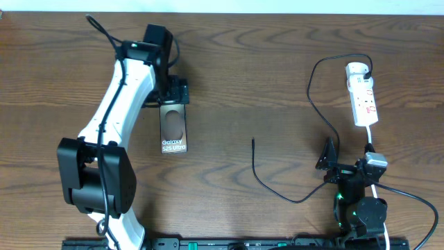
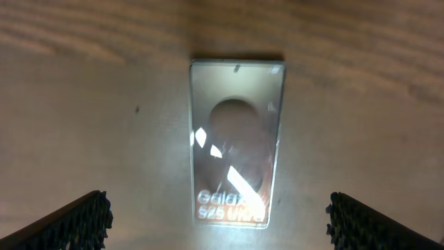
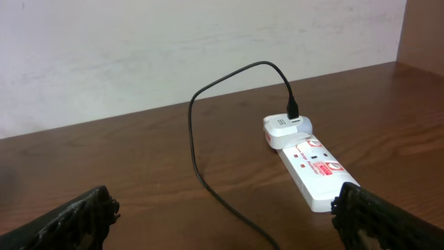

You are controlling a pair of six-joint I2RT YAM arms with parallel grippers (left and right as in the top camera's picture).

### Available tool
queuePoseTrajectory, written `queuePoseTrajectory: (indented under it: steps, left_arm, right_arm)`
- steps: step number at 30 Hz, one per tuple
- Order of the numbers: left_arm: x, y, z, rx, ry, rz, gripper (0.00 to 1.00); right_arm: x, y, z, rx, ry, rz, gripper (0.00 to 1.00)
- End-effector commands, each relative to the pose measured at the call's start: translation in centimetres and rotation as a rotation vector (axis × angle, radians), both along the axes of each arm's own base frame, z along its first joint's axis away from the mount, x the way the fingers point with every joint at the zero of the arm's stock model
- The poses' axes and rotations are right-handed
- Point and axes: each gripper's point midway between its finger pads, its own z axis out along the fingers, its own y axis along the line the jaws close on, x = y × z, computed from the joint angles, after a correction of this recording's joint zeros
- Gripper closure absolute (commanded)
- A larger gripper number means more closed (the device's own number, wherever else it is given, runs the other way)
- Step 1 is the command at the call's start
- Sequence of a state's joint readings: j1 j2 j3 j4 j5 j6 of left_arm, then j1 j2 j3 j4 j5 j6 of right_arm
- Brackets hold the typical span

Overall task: Plug charger to phone and switch on socket
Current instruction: 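Move the left gripper forward over the silver phone and lower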

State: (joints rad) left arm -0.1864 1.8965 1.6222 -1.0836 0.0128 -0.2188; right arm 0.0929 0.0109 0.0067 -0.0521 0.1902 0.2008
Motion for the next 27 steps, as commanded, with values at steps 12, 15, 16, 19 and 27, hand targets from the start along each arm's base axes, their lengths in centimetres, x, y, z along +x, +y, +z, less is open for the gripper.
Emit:
queuePoseTrajectory:
  steps: [12,15,16,19,27]
  left_arm:
    - [-1.0,0.6,-5.1,0.040,0.010,0.023,0.02]
    - [-1.3,0.7,-5.8,0.041,0.015,0.023,0.02]
    - [-1.3,0.7,-5.9,0.041,0.016,0.023,0.02]
    - [-1.7,0.7,-6.8,0.042,0.023,0.023,0.02]
    - [-2.6,-0.1,-8.5,-0.011,0.039,0.000,0.02]
  right_arm:
    - [0.0,-0.1,-0.1,-0.008,0.002,-0.005,0.01]
    - [0.0,-0.1,-0.1,-0.008,0.002,-0.005,0.01]
    - [0.0,-0.1,-0.1,-0.008,0.002,-0.005,0.01]
    - [0.0,-0.1,-0.1,-0.008,0.002,-0.005,0.01]
    - [0.0,-0.1,-0.1,-0.008,0.002,-0.005,0.01]
